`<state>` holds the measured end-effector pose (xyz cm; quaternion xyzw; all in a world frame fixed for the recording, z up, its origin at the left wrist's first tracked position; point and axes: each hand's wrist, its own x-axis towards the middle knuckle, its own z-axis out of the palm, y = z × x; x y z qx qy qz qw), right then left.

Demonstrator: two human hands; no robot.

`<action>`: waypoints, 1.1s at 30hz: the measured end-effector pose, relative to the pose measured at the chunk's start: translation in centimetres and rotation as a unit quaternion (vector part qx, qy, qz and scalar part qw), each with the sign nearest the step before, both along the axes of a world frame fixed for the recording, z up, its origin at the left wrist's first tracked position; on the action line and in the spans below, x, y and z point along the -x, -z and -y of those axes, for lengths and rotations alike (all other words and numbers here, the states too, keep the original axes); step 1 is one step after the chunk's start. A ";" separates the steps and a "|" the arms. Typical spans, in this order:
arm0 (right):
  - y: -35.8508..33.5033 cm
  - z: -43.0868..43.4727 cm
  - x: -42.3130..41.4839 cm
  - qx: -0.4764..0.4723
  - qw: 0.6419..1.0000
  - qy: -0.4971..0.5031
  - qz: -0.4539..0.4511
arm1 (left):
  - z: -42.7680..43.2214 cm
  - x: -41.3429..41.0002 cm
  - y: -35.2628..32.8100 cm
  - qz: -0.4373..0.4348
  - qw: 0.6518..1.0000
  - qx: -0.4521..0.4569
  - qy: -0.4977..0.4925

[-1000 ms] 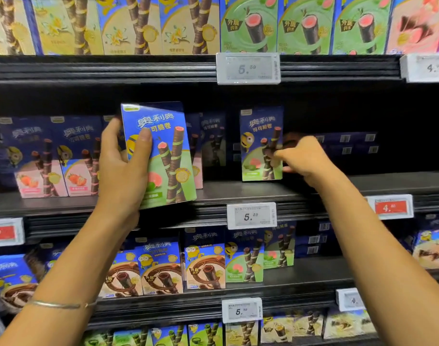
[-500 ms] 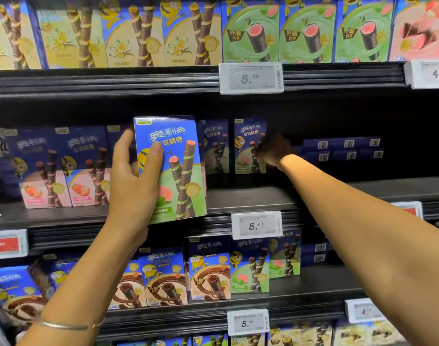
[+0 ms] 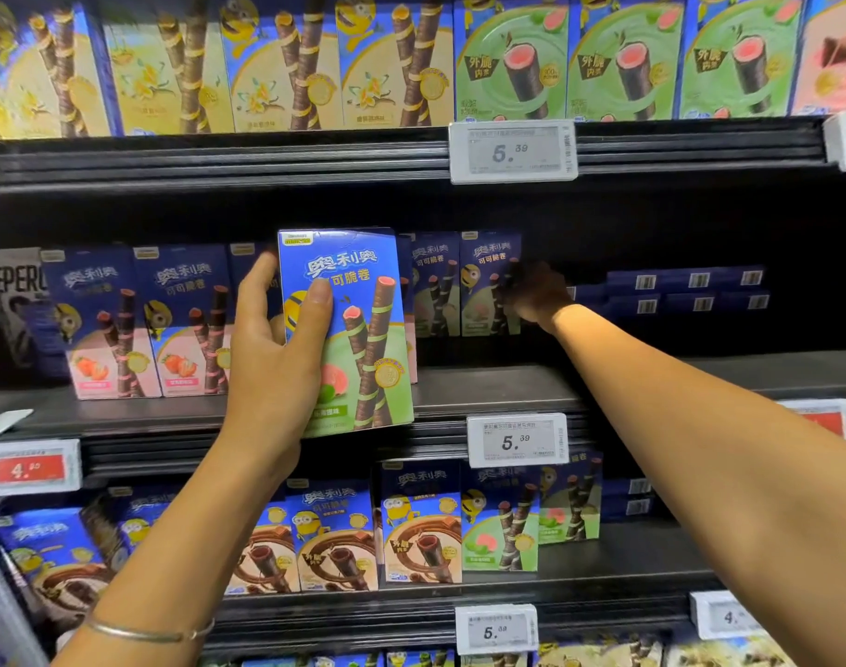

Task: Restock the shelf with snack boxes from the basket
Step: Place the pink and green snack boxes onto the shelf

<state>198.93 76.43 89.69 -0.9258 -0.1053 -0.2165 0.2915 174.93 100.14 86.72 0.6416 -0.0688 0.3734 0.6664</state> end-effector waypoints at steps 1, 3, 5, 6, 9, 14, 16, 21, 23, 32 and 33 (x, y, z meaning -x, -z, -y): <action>0.0 0.0 0.0 -0.002 1.000 -0.003 0.000 | 0.1 0.1 0.0 0.000 1.000 -0.002 0.001; 0.0 0.0 0.0 -0.009 1.000 -0.005 -0.002 | 0.2 0.3 -0.1 -0.003 1.000 0.001 0.007; 0.1 -0.1 -0.1 -0.030 0.999 -0.008 -0.014 | 0.3 0.4 -0.2 -0.007 1.000 0.003 0.011; 0.2 -0.1 -0.2 -0.048 0.999 -0.014 -0.022 | 0.3 0.4 -0.2 -0.009 1.000 0.002 0.011; 0.6 0.0 -0.3 -0.066 0.997 -0.019 -0.029 | 0.2 0.4 -0.1 -0.008 1.000 0.001 0.012; 0.8 0.3 -0.2 -0.041 0.998 0.014 -0.041 | 0.1 0.3 0.0 -0.007 1.000 0.000 0.014; 0.9 0.2 -0.1 -0.045 0.998 0.024 -0.038 | -0.1 0.2 0.2 -0.005 1.000 0.004 0.015; 0.9 0.2 0.2 -0.023 0.999 0.017 -0.033 | -0.3 0.4 0.3 -0.004 1.000 0.008 0.019; 0.9 0.3 0.1 -0.025 0.999 0.017 -0.041 | -0.4 0.5 0.3 -0.008 1.000 0.011 0.019; 0.7 0.4 0.7 0.020 0.999 0.015 -0.041 | -0.6 0.2 0.6 -0.003 1.000 0.000 0.010; 0.7 0.4 0.9 0.024 0.999 0.012 -0.036 | -0.6 0.1 0.7 -0.003 1.000 0.000 0.014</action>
